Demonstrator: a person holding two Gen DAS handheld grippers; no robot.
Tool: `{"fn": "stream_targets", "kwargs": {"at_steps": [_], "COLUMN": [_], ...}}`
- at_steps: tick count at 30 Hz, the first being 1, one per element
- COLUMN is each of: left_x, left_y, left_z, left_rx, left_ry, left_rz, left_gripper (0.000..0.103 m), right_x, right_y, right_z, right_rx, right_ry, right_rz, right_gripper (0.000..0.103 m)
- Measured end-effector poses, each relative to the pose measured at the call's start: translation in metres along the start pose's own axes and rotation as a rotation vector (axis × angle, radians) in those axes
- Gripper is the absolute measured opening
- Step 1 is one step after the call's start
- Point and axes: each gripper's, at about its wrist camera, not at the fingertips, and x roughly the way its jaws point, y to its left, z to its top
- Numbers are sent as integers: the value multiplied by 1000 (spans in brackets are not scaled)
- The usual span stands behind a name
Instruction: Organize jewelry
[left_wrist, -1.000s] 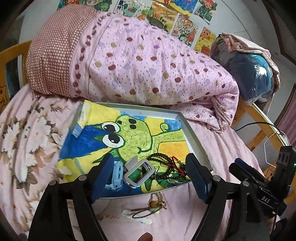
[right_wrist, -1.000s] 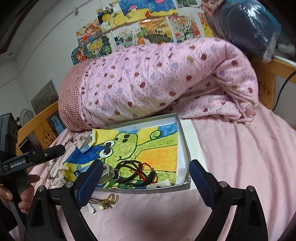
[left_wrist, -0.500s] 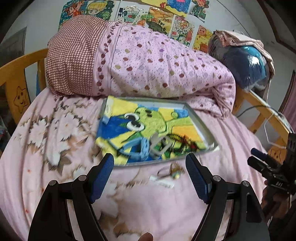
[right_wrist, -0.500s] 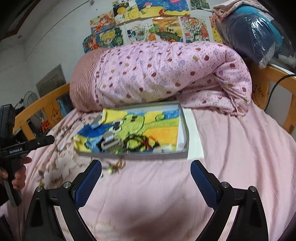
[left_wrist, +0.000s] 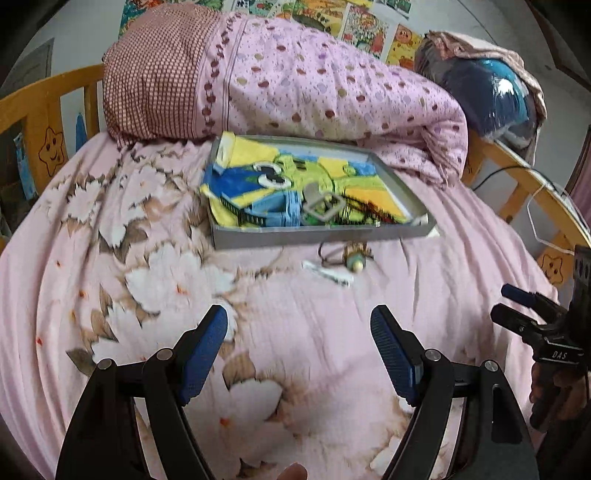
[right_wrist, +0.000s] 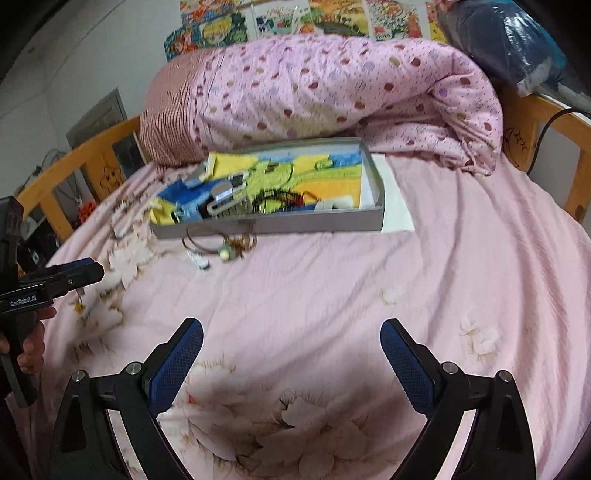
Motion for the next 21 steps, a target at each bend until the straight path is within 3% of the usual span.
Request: {"fn": "stream_targets", "kwargs": {"at_steps": [3,12,15,17,21], "left_x": [10,48,60,66,74], "left_y": [-3,2,2,-1,-9], "left_z": [-5,0,4,6,8], "left_rx": [26,103,132,159,194], "left_ry": [38,73,84,85,84], "left_rz": [14,24,1,-14,-50], "left_gripper": [75,75,75,75,75], "right_x": [12,52,65,75,92], "right_y": [-1,-26,-33,-36,-36], "right_z": [0,26,36,41,50], "right_rx": [-44,-138,-130,-130,-112], "right_ry": [36,65,62,66,84], "right_rz": [-14,97,132,151,213], "right_gripper": [97,97,85,68,55]}}
